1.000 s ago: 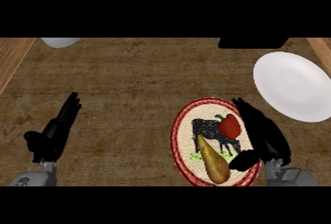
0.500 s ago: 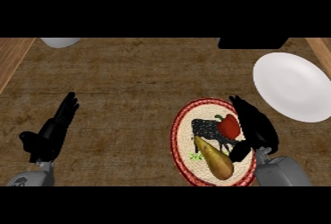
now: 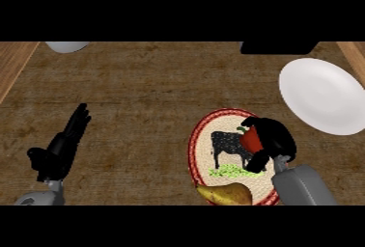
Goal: Pick the bell pepper from the placemat and place it in the plate
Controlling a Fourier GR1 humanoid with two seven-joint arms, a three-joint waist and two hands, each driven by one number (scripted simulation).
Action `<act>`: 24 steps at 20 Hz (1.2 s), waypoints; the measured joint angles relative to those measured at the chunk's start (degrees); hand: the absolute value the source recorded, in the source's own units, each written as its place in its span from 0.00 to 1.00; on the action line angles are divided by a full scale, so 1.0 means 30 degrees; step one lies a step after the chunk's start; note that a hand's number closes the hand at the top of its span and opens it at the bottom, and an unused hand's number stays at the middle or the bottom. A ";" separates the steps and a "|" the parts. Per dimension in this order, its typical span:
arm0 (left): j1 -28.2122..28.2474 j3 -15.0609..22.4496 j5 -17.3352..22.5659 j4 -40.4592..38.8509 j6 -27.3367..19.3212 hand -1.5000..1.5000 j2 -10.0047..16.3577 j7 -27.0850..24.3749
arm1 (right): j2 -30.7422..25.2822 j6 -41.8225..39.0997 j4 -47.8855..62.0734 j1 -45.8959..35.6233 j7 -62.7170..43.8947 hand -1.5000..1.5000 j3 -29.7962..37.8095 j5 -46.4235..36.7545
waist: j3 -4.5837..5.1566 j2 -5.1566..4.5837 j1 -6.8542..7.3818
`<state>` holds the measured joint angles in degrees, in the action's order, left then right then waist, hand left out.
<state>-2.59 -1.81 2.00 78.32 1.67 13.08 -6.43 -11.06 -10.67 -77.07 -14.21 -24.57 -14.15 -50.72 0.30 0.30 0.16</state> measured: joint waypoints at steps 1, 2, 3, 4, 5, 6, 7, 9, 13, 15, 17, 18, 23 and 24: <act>-0.0025 -0.0177 0.0059 -0.0010 0.0150 0.50 0.0120 -0.0032 | 0.0078 0.0054 0.0361 -0.0210 0.0323 1.00 0.0021 -0.0084 | 0.0034 0.0032 0.0001; -0.0241 -0.0294 0.0076 -0.0153 0.0232 0.50 0.0158 0.0090 | 0.0052 0.0202 0.0507 -0.0159 0.0761 1.00 0.0110 -0.0091 | 0.0069 0.0071 -0.0007; -0.0426 -0.0374 0.0078 -0.0436 0.0331 0.50 0.0168 0.0020 | -0.0039 0.0398 0.1123 -0.0436 0.1364 1.00 0.0369 -0.0030 | 0.0100 0.0099 -0.0002; -0.0493 -0.0290 -0.0043 -0.0298 0.0198 0.50 0.0027 0.0223 | 0.0088 0.0509 0.1247 -0.0474 0.1540 1.00 0.0376 -0.0095 | 0.0136 0.0135 -0.0009; -0.0151 -0.0284 -0.0029 0.0036 0.0326 0.50 0.0060 0.0200 | 0.0124 0.0460 0.1568 -0.0774 0.1756 1.00 0.0504 -0.0084 | 0.0135 0.0139 0.0014; -0.0059 -0.0341 -0.0038 0.0052 0.0379 0.50 0.0063 0.0127 | 0.0142 0.0669 0.1722 -0.0752 0.2091 1.00 0.0510 -0.0183 | 0.0165 0.0171 0.0014; 0.0008 -0.0360 -0.0031 0.0232 0.0452 0.50 0.0108 0.0273 | 0.0300 0.0986 0.2016 -0.0927 0.2308 1.00 0.0508 -0.0340 | 0.0193 0.0198 0.0025; 0.0245 -0.0524 0.0041 0.0513 0.0443 0.50 0.0220 0.0440 | -0.0690 0.1043 0.1307 0.0056 0.2651 1.00 0.1415 0.0156 | 0.0109 0.0166 -0.0134; 0.0649 -0.1057 0.0143 0.0422 0.0108 0.50 0.0313 0.0279 | -0.3557 0.2038 0.1746 0.2273 0.3328 1.00 0.5375 0.1826 | -0.0052 0.0108 -0.1221; 0.0880 -0.1255 0.0236 0.0461 0.0012 0.50 0.0307 0.0191 | -0.5120 0.2597 0.2351 0.3352 0.3996 1.00 0.7537 0.2681 | -0.0106 0.0083 -0.1531; 0.0970 -0.1243 0.0304 0.0457 0.0107 0.50 0.0261 0.0101 | -0.6526 0.3448 0.2948 0.4498 0.5235 1.00 0.9426 0.3342 | -0.0123 0.0048 -0.1496; 0.0910 -0.1181 0.0260 0.0459 0.0156 0.50 0.0267 0.0082 | -0.7059 0.3941 0.3257 0.5031 0.6003 1.00 1.0291 0.3693 | -0.0127 0.0030 -0.1402; 0.0533 -0.0814 0.0032 0.0461 0.0225 0.50 0.0035 0.0264 | -0.9185 0.4809 0.4503 0.7057 0.9981 1.00 1.3960 0.5901 | -0.0121 -0.0028 -0.0788; 0.0406 -0.0784 -0.0085 0.0219 0.0218 0.50 -0.0017 0.0099 | -0.9235 0.4859 0.4059 0.7613 1.0311 1.00 1.4403 0.6175 | -0.0107 -0.0032 -0.0709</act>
<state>-1.37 -4.16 1.74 78.98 2.32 13.03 -6.13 -38.77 3.91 -64.89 8.63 6.37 29.06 -32.19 -0.03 0.20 -1.97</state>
